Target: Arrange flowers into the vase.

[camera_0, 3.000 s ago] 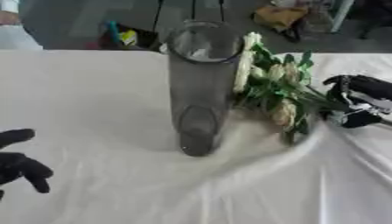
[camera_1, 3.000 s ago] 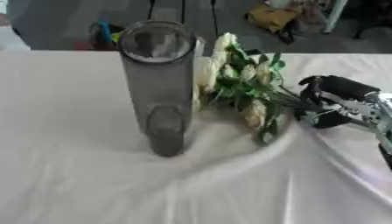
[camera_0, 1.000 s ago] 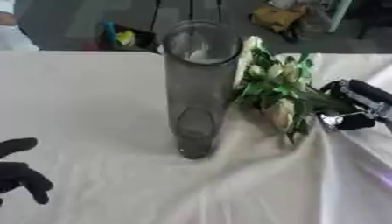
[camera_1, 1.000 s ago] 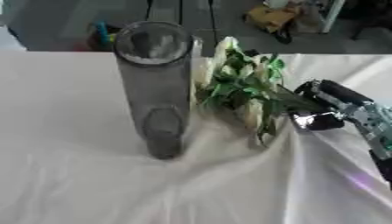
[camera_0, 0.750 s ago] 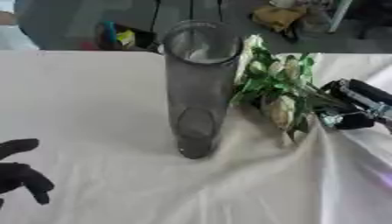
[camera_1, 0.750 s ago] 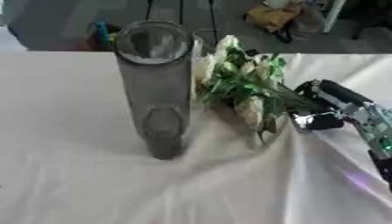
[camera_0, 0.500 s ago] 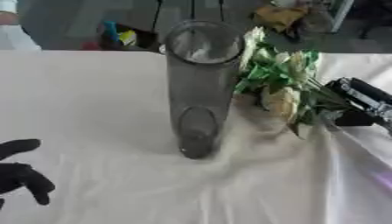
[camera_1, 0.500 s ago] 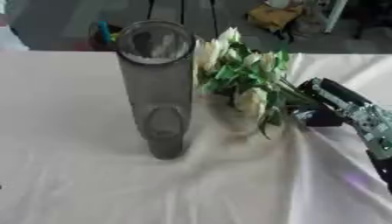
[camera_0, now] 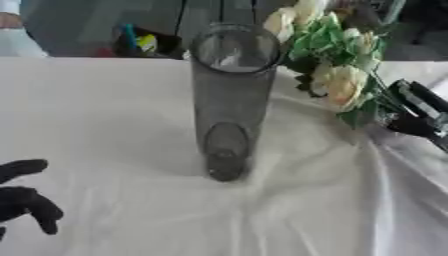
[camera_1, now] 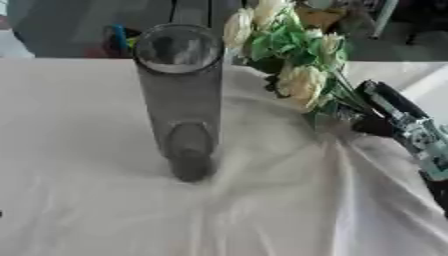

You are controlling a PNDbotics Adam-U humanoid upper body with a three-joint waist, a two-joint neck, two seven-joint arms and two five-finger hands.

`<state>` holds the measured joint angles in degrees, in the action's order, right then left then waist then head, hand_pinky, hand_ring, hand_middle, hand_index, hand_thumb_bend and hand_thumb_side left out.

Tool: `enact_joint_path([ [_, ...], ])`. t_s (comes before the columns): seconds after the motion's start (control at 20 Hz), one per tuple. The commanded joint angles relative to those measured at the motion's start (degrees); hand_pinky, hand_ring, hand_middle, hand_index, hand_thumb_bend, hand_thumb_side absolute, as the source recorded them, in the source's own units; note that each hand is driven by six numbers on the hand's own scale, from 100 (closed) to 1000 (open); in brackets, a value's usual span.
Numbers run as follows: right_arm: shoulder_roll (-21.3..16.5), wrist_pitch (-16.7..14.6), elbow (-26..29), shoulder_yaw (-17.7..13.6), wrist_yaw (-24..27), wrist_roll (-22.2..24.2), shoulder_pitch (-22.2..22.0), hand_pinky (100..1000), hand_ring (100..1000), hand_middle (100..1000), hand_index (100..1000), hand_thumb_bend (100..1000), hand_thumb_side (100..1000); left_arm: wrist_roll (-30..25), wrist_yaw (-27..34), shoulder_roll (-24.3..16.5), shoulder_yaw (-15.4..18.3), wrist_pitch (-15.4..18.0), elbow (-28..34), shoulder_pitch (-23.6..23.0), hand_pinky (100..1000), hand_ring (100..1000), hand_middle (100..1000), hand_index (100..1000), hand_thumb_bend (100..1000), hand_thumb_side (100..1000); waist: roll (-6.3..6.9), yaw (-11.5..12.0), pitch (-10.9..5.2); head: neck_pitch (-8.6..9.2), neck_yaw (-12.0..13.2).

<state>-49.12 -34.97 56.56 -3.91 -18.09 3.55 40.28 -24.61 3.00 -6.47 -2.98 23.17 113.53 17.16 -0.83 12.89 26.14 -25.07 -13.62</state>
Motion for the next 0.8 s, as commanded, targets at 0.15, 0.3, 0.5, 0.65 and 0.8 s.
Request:
enact_joint_path([
  [0.15, -2.94, 0.64, 2.96, -1.1, 4.05, -3.46, 0.18, 100, 481, 100, 100, 100, 729, -0.26, -0.28, -0.35, -0.44, -0.16, 1.06, 0.44, 409, 555, 826, 768, 100, 998, -0.19, -0.34, -0.72, 0.44, 0.31],
  [0.3, -3.42, 2.01, 4.21, -1.44, 6.32, -4.8, -0.07, 100, 464, 100, 100, 100, 735, -0.31, -0.36, -0.37, -0.41, -0.28, 1.06, 0.41, 408, 556, 827, 768, 100, 997, -0.23, -0.39, -0.88, 0.34, 0.46],
  [0.5, -3.95, 4.29, 6.6, -1.57, 11.62, -4.28, -0.29, 100, 438, 100, 100, 100, 724, -0.4, -0.45, -0.39, -0.41, -0.5, 1.06, 0.38, 408, 556, 828, 768, 100, 997, -0.34, -0.55, -1.08, 0.22, 0.66],
  [0.65, -4.17, 6.76, 9.07, -1.79, 18.17, -2.38, -0.35, 100, 398, 100, 100, 100, 727, -0.4, -0.46, -0.42, -0.39, -0.66, 1.06, 0.41, 409, 556, 828, 768, 100, 995, -0.43, -0.69, -1.29, 0.15, 0.92],
  [0.8, -4.93, 9.8, 11.62, -2.35, 24.64, 0.26, -0.29, 100, 399, 100, 100, 100, 720, -0.34, -0.43, -0.51, -0.33, -0.79, 1.06, 0.35, 409, 557, 828, 768, 100, 996, -0.59, -0.7, -1.57, 0.02, 1.2],
])
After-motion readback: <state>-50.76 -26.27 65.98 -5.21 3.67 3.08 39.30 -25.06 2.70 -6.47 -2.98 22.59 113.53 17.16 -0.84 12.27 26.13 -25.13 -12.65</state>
